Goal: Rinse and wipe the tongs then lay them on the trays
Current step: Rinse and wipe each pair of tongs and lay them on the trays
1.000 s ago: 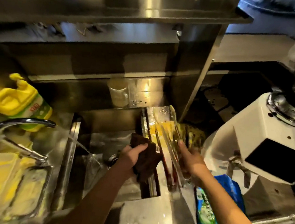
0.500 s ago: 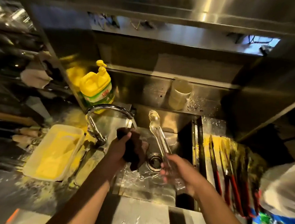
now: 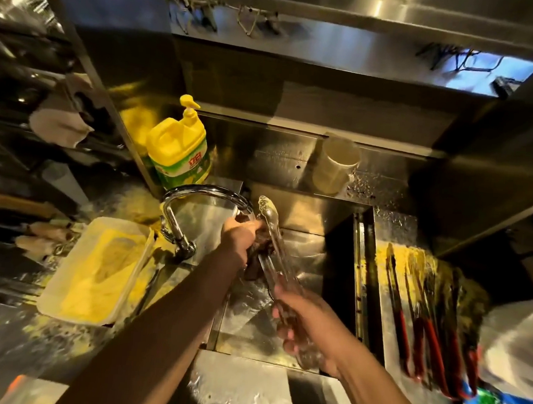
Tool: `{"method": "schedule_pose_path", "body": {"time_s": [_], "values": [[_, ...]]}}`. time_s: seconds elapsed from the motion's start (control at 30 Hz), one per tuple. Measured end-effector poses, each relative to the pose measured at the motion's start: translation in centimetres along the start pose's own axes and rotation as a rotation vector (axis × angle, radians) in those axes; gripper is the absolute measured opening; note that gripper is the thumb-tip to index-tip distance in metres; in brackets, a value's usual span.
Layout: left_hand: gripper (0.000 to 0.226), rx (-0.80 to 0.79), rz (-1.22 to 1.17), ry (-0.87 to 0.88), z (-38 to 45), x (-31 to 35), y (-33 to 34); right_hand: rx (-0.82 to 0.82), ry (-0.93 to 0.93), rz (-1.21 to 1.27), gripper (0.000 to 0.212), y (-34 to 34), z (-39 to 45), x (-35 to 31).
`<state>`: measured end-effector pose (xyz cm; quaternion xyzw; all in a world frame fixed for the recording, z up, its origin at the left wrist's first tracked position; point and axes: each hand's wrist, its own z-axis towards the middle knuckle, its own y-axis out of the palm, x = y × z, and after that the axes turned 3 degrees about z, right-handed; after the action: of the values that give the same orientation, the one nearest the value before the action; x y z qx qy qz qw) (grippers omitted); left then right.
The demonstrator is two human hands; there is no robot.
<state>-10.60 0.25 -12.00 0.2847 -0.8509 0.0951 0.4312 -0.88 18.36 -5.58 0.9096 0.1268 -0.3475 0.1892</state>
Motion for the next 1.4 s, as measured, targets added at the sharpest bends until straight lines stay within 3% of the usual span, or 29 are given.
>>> {"method": "schedule_pose_path", "body": {"time_s": [0.07, 0.17, 0.3, 0.4, 0.5, 0.63, 0.7, 0.8, 0.9, 1.0, 1.1, 1.2, 1.3, 1.4], "values": [[0.044, -0.024, -0.021, -0.047, -0.3, -0.2, 0.8, 0.026, -0.033, 0.034, 0.045, -0.1, 0.2, -0.7], [0.044, -0.042, -0.004, -0.139, -0.6, -0.9, 1.7, 0.119, -0.041, -0.054, 0.027, 0.4, 0.5, -1.6], [0.024, 0.050, -0.062, -0.124, 0.5, -0.9, 1.5, 0.110, -0.044, -0.162, 0.023, 0.0, 0.3, -1.4], [0.041, -0.046, -0.036, -0.174, -0.5, -1.8, 2.4, 0.145, -0.057, -0.203, 0.021, -0.1, 0.8, -2.4], [0.044, 0.033, -0.073, -0.132, 0.0, -1.2, 1.8, 0.101, -0.082, -0.257, 0.018, -0.1, 0.2, -1.8], [0.033, 0.096, -0.073, -0.110, 0.2, -1.3, 1.8, 0.042, -0.059, -0.220, 0.032, -2.8, -1.4, -1.8], [0.029, 0.201, -0.066, -0.078, 0.1, -1.7, 2.1, 0.006, -0.023, -0.154, 0.046, -4.3, -2.3, -1.3], [0.036, 0.309, -0.149, -0.037, -0.2, -1.4, 1.6, 0.003, 0.024, 0.003, 0.056, -6.5, -3.2, -0.2], [0.043, 0.148, -0.170, -0.114, -1.1, -2.0, 1.1, -0.010, 0.000, 0.059, 0.060, -7.8, -3.1, -0.8], [0.028, -0.079, -0.251, -0.193, -2.8, -2.4, 0.8, -0.062, -0.003, 0.118, 0.063, -7.1, -2.6, -1.7], [0.025, -0.179, -0.257, -0.206, -3.7, -2.6, 0.4, 0.043, -0.051, 0.077, 0.078, -6.3, -1.8, -2.0], [0.037, -0.291, -0.315, -0.200, -4.2, -2.4, -0.3, 0.041, -0.084, 0.092, 0.058, -5.9, -1.4, -2.4], [0.040, -0.342, -0.347, -0.191, -4.2, -2.3, -0.7, 0.017, -0.054, 0.013, 0.068, -5.6, -1.1, -2.3], [0.040, -0.336, -0.345, -0.148, -4.0, -2.3, -0.8, 0.060, -0.006, -0.067, 0.046, -4.6, -1.2, -2.3]]}}
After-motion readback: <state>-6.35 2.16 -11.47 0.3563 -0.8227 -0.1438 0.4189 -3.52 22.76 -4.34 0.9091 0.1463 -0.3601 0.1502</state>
